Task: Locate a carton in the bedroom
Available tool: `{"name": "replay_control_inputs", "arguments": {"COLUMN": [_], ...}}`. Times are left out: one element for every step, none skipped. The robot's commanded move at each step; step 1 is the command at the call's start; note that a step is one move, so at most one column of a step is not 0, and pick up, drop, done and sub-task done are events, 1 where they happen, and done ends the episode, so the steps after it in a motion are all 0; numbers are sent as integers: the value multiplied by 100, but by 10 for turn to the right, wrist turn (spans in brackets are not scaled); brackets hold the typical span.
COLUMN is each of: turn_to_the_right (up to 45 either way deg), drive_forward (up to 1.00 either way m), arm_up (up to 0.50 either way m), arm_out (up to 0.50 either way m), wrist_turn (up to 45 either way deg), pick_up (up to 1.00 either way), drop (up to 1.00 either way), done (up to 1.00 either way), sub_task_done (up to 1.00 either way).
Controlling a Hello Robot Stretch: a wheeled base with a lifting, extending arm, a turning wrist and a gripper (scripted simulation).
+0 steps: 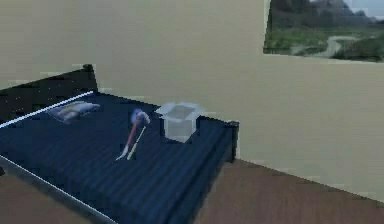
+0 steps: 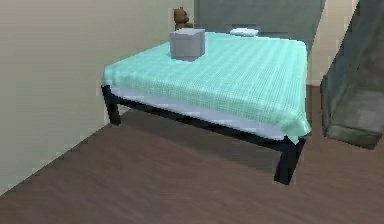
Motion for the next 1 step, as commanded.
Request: {"name": "replay_control_inputs", "arguments": {"turn_to_the_right": [0], "drive_forward": [0], "arm_up": [0], "arm_out": [0], "wrist_turn": [0], "pick_up": [0], "drop": [0], "done": [100], "sub_task_done": [0]}}
